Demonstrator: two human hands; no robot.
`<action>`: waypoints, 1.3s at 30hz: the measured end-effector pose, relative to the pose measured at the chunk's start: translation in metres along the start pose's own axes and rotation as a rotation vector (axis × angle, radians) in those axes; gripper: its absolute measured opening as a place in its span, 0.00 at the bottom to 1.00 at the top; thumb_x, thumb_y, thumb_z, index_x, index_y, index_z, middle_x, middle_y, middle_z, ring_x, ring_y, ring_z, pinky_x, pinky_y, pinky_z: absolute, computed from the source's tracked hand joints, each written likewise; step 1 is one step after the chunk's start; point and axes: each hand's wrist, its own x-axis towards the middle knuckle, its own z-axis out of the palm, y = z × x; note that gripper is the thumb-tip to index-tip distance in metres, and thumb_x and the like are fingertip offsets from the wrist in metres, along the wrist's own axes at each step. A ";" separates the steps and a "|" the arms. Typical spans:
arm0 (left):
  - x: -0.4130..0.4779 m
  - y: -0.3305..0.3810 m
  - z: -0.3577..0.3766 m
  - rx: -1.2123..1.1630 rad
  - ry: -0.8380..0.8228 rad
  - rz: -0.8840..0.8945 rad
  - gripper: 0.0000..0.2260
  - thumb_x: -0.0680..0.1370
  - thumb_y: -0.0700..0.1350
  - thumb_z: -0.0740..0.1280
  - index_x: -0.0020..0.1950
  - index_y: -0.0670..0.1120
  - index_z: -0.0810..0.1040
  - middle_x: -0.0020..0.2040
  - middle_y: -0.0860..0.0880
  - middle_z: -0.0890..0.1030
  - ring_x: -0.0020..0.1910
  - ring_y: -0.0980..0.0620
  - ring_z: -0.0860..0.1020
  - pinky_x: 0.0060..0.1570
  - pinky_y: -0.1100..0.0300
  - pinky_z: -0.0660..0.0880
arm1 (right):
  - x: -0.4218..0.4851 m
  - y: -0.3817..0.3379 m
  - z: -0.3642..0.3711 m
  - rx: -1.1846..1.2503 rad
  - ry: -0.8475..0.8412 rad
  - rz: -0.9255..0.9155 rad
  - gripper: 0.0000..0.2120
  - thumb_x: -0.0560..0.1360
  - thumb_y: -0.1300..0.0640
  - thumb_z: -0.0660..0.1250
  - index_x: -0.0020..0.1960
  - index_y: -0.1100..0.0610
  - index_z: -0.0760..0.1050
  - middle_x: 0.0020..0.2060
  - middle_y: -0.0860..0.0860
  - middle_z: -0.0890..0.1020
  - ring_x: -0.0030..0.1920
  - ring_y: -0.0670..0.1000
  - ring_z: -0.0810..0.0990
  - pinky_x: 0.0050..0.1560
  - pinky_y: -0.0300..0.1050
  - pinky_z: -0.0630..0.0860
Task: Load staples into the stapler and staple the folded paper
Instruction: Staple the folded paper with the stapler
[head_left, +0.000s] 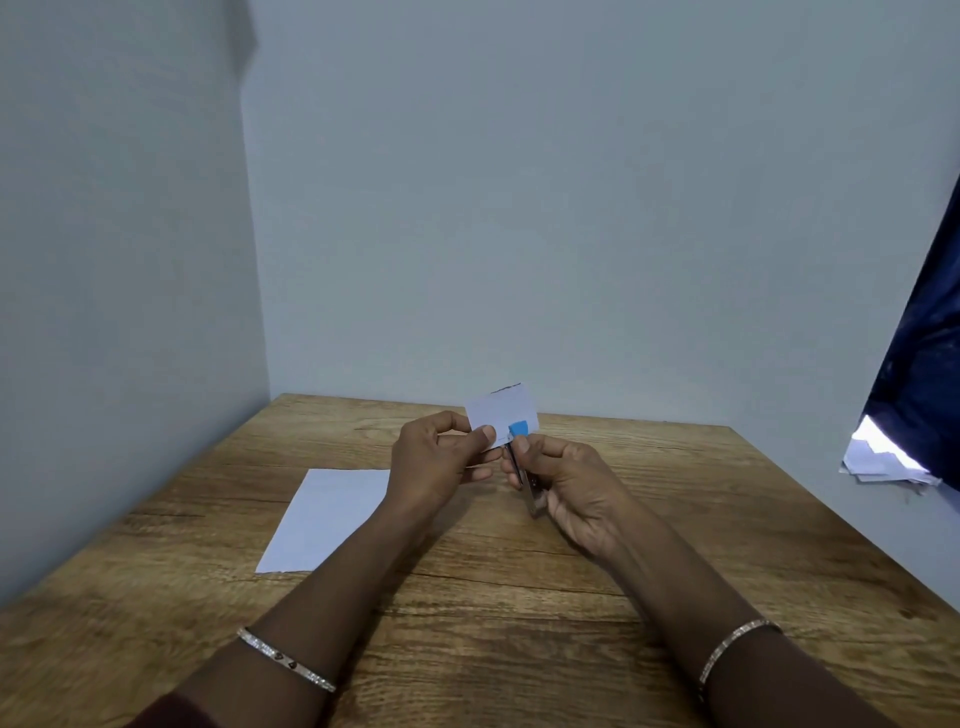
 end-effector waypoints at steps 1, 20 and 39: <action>-0.001 0.001 0.001 -0.009 -0.007 0.003 0.07 0.76 0.42 0.75 0.45 0.39 0.82 0.41 0.42 0.88 0.43 0.47 0.88 0.42 0.56 0.84 | 0.000 -0.001 0.001 -0.003 0.008 -0.006 0.10 0.69 0.60 0.74 0.44 0.66 0.82 0.36 0.57 0.82 0.35 0.49 0.80 0.37 0.37 0.81; 0.004 -0.007 -0.005 -0.049 -0.016 -0.006 0.04 0.77 0.41 0.73 0.44 0.42 0.82 0.40 0.39 0.88 0.44 0.43 0.88 0.43 0.54 0.85 | 0.000 -0.001 0.008 0.034 0.061 0.061 0.06 0.77 0.60 0.72 0.47 0.64 0.81 0.37 0.56 0.85 0.39 0.50 0.83 0.37 0.43 0.81; 0.012 -0.010 -0.014 -0.090 0.109 0.043 0.06 0.79 0.37 0.68 0.50 0.43 0.85 0.40 0.40 0.87 0.43 0.43 0.88 0.41 0.60 0.83 | -0.007 -0.009 0.006 -0.924 0.405 -0.057 0.22 0.77 0.60 0.65 0.68 0.58 0.62 0.53 0.50 0.75 0.47 0.50 0.77 0.34 0.41 0.69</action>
